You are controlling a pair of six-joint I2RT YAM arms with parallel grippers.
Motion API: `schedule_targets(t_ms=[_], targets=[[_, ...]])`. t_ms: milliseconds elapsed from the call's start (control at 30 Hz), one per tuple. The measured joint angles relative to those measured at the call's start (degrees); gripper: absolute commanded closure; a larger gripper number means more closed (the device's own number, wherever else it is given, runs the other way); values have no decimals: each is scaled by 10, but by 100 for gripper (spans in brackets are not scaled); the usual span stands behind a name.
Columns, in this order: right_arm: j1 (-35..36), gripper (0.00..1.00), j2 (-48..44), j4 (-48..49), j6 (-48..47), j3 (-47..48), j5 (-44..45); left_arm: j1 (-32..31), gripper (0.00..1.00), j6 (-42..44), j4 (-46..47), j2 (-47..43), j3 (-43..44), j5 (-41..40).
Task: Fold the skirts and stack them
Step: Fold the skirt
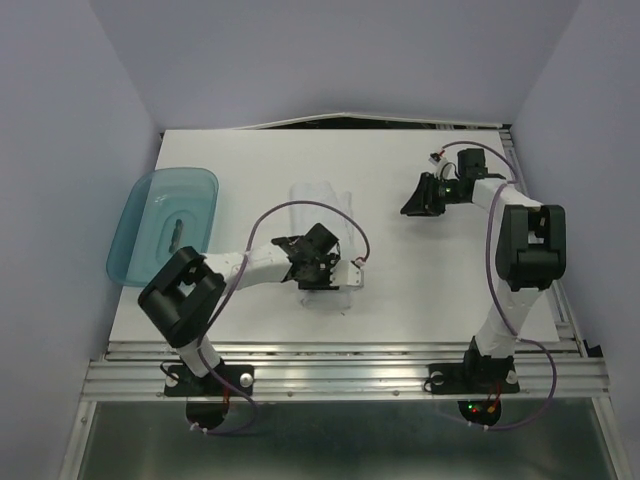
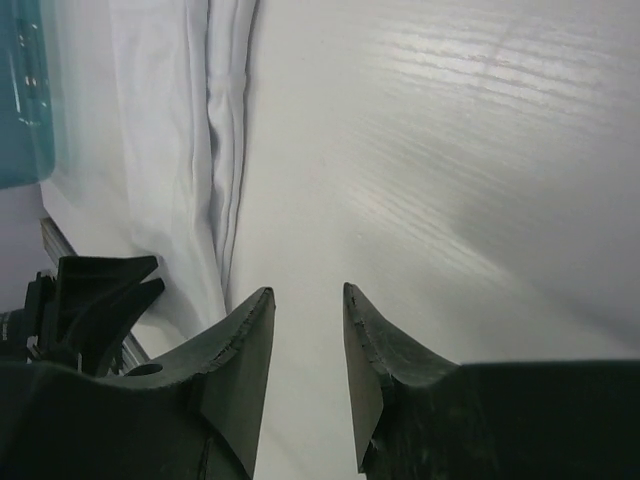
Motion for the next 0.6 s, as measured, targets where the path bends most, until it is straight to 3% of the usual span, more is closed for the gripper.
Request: schedule_targets(t_ms=[133, 233, 600], targets=[[3, 59, 8, 51, 55, -17, -13, 22, 44, 69, -31, -83, -76, 5], [14, 57, 9, 104, 108, -40, -18, 47, 44, 76, -41, -113, -79, 17], [145, 55, 76, 276, 264, -66, 23, 56, 38, -8, -21, -200, -35, 98]])
